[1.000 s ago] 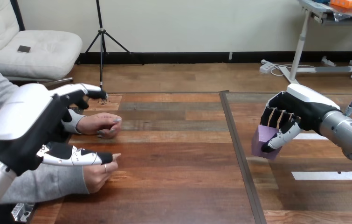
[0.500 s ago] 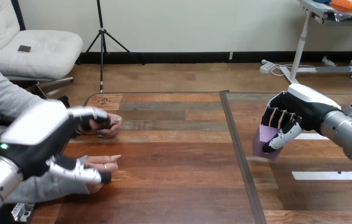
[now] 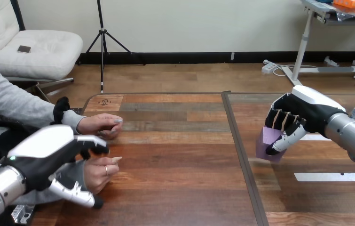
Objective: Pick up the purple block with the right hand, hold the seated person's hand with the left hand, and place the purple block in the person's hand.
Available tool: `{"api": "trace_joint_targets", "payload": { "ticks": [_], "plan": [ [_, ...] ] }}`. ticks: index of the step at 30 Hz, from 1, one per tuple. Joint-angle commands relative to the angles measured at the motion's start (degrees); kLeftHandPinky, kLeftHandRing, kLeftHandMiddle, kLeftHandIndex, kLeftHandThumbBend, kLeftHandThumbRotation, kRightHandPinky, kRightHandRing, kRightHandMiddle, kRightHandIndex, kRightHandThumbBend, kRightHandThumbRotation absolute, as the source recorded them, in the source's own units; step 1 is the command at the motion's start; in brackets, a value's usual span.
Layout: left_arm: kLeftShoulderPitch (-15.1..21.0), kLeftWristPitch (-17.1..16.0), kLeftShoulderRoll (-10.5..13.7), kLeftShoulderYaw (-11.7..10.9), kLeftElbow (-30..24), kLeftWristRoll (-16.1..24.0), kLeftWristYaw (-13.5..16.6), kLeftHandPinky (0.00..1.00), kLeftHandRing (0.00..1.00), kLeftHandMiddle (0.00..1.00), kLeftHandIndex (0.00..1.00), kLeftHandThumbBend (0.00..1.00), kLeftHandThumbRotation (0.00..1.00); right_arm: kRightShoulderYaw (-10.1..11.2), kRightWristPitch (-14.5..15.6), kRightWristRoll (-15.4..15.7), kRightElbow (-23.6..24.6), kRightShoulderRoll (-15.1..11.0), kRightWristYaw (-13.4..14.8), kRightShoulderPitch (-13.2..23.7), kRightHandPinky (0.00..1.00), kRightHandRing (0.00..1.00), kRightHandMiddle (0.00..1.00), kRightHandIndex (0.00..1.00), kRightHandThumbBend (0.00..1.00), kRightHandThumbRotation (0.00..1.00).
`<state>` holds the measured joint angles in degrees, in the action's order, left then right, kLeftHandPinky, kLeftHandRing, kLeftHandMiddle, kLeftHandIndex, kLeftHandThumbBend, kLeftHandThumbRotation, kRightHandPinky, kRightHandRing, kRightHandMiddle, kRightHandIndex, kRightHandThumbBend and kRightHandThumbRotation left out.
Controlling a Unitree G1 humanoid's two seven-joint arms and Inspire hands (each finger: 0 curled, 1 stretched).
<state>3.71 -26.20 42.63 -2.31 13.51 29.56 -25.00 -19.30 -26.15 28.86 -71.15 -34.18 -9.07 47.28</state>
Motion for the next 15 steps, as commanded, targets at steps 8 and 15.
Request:
{"api": "trace_joint_targets", "payload": {
  "ticks": [8,15],
  "plan": [
    [5.4,5.9,2.8,2.3,-0.2,-2.8,-6.9,0.66,0.80,0.83,0.82,1.00,0.30,1.8,-0.3,-1.2,2.3,-1.7,1.3,2.1,0.41,0.45,0.48,0.47,0.76,0.00],
    [5.4,8.1,3.6,3.2,-0.4,-0.8,-6.7,0.69,0.83,0.85,0.84,1.00,0.31,1.8,0.0,-1.1,2.4,-1.7,1.5,2.0,0.41,0.45,0.49,0.47,0.76,0.00]
  ]
}}
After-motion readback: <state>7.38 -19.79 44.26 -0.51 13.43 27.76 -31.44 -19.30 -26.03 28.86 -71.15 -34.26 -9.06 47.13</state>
